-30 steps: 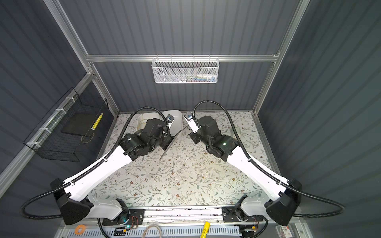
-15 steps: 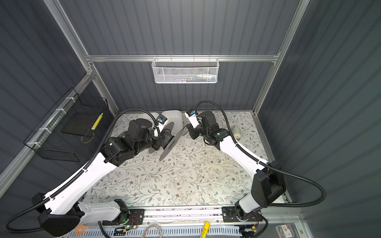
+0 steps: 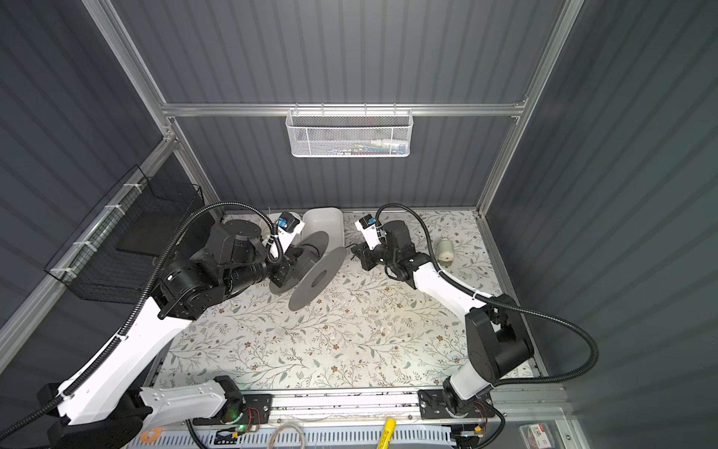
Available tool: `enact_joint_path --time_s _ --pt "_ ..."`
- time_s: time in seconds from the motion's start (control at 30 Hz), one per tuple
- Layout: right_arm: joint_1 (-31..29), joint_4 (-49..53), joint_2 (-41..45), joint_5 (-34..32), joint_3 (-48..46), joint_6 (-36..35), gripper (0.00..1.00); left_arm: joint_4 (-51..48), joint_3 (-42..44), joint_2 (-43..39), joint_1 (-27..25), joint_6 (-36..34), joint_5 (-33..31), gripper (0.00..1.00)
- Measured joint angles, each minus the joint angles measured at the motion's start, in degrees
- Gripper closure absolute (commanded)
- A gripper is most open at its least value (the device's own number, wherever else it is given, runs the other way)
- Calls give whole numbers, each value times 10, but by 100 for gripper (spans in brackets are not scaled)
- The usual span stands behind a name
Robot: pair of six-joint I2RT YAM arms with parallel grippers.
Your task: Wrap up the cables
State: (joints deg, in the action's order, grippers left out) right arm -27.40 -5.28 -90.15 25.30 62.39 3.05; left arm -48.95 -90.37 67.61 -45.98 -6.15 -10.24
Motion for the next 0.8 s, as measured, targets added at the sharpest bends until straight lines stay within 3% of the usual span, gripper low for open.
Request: enact_joint_path --time_s 0.27,0.43,0.6,0.8 --pt "0 -50 1 23 -33 40 100 4 -7 5 11 20 1 100" --pt "-4 -108 -12 31 -57 75 100 33 -12 7 31 60 9 100" --pt "-24 -210 -24 50 -97 152 100 98 -2 11 38 107 -1 100" --pt "-42 -363 -43 76 -136 298 100 226 61 10 38 155 -9 100"
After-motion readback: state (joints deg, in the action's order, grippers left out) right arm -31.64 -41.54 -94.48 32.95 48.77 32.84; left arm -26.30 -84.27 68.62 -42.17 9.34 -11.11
